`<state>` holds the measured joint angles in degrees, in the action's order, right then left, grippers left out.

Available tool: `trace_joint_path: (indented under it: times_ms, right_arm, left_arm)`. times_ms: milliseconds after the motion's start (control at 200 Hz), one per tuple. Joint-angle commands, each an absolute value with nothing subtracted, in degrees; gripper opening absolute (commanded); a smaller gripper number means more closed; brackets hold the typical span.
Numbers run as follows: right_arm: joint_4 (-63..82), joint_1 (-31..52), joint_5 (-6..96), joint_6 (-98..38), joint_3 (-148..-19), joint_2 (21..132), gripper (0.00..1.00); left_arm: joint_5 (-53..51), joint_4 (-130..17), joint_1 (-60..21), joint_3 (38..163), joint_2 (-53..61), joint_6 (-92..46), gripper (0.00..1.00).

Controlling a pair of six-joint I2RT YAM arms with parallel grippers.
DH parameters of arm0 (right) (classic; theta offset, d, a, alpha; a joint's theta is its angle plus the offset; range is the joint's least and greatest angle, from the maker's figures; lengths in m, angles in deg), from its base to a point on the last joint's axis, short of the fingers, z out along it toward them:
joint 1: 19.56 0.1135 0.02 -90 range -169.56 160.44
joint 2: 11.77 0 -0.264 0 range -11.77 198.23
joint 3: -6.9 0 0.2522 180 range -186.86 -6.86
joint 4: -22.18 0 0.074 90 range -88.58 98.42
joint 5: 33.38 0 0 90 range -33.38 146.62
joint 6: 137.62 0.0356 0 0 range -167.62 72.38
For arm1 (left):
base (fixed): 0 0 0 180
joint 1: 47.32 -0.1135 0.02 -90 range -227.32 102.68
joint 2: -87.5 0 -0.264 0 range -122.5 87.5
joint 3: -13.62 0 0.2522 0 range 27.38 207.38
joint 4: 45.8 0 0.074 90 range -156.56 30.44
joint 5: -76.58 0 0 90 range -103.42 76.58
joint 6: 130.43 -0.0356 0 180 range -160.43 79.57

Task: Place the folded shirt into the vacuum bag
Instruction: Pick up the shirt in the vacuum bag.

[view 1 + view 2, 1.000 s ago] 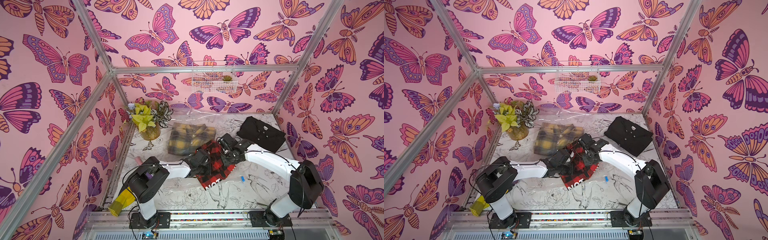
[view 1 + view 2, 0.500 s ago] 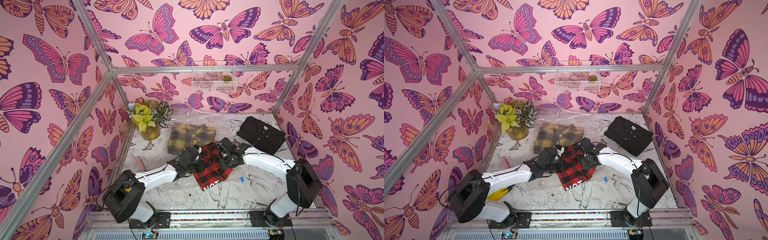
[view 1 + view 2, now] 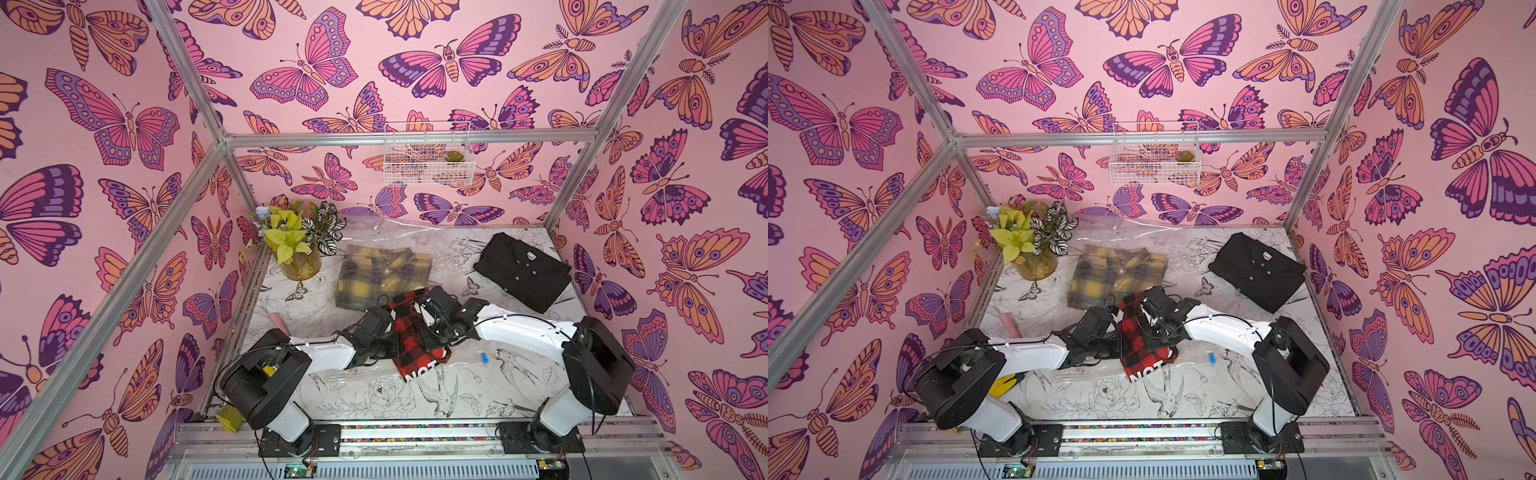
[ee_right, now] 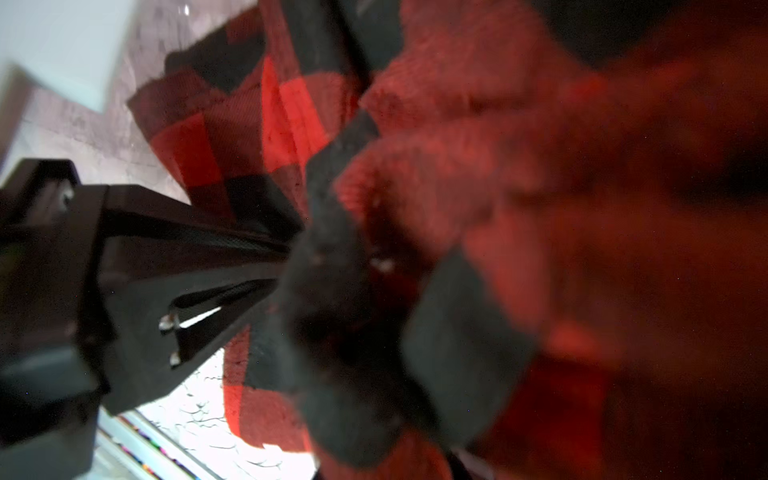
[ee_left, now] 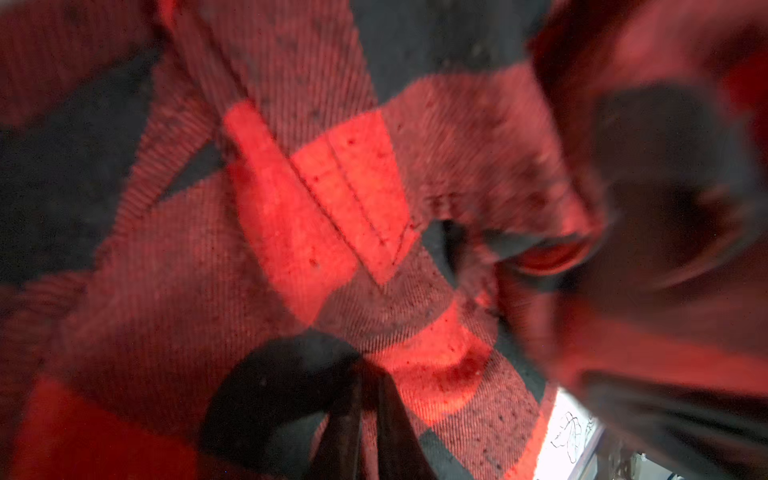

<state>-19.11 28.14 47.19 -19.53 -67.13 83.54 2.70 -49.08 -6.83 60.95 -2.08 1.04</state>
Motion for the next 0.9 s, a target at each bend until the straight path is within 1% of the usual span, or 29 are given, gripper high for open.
trace_joint_path:
  times_ms: [0,20,70,110,190,285,315,371,521,581,611,626,676,736,766,831,891]
  right_arm:
    - [-18.6,29.6,39.6,-19.4,-67.9,86.8,0.13]
    - [-20.0,29.8,40.3,-20.2,-68.4,87.2,0.18]
    - [-23.7,30.1,42.9,-22.2,-69.6,88.2,0.38]
    - [-26.9,30.5,45.1,-24.0,-70.5,88.9,0.53]
    - [-32.0,31.8,51.4,-26.9,-72.2,90.2,0.76]
    - [-35.7,33.1,55.7,-29.1,-73.6,92.0,0.96]
    - [-36.2,33.5,55.9,-29.3,-74.0,92.8,1.00]
    - [-37.6,34.4,57.1,-29.8,-75.1,95.0,0.99]
    - [-43.7,35.5,65.6,-30.7,-78.0,101.9,1.00]
    - [-46.4,34.7,69.5,-30.8,-79.0,104.7,0.94]
    - [-47.3,33.7,70.5,-30.5,-79.3,105.7,0.89]
    - [-47.3,33.0,70.6,-30.5,-79.4,106.1,0.86]
    - [-47.4,30.9,70.8,-30.6,-79.2,106.5,0.71]
    - [-47.8,28.4,71.6,-31.0,-79.5,106.5,0.43]
    - [-48.1,27.2,72.2,-31.2,-79.9,106.6,0.33]
    - [-48.3,24.5,72.4,-32.0,-80.9,106.1,0.21]
    - [-47.3,22.3,70.7,-33.1,-81.6,105.3,0.14]
  left_arm:
    - [3.5,-50.0,-7.1,59.1,-2.6,1.5,0.14]
    - [3.5,-50.2,-7.2,59.2,-2.3,1.4,0.14]
    - [3.3,-51.7,-7.2,59.9,-1.0,0.8,0.14]
    - [2.7,-54.1,-7.2,61.0,1.0,0.0,0.14]
    - [0.9,-60.5,-7.4,63.8,5.6,-2.7,0.15]
    - [-1.7,-68.0,-8.2,66.8,10.2,-6.4,0.17]
    - [-2.3,-69.9,-8.8,67.6,11.2,-7.4,0.17]
    - [-2.7,-72.8,-10.0,68.8,12.3,-9.2,0.18]
    - [-3.8,-78.1,-11.8,71.5,14.0,-13.1,0.20]
    - [-3.8,-79.0,-11.8,72.4,14.0,-13.8,0.22]
    - [-3.7,-79.5,-11.8,72.7,14.0,-14.1,0.24]
    - [-3.7,-79.7,-11.8,72.9,16.0,-14.2,0.25]
    - [-3.5,-80.6,-11.8,73.5,16.8,-14.8,0.29]
    - [-3.8,-82.1,-11.8,74.2,17.3,-15.5,0.33]
    - [-3.9,-82.6,-11.8,74.4,17.8,-15.9,0.35]
    - [-3.9,-83.1,-11.7,74.7,18.4,-16.6,0.39]
    - [-3.5,-83.3,-11.2,74.9,18.4,-17.3,0.43]
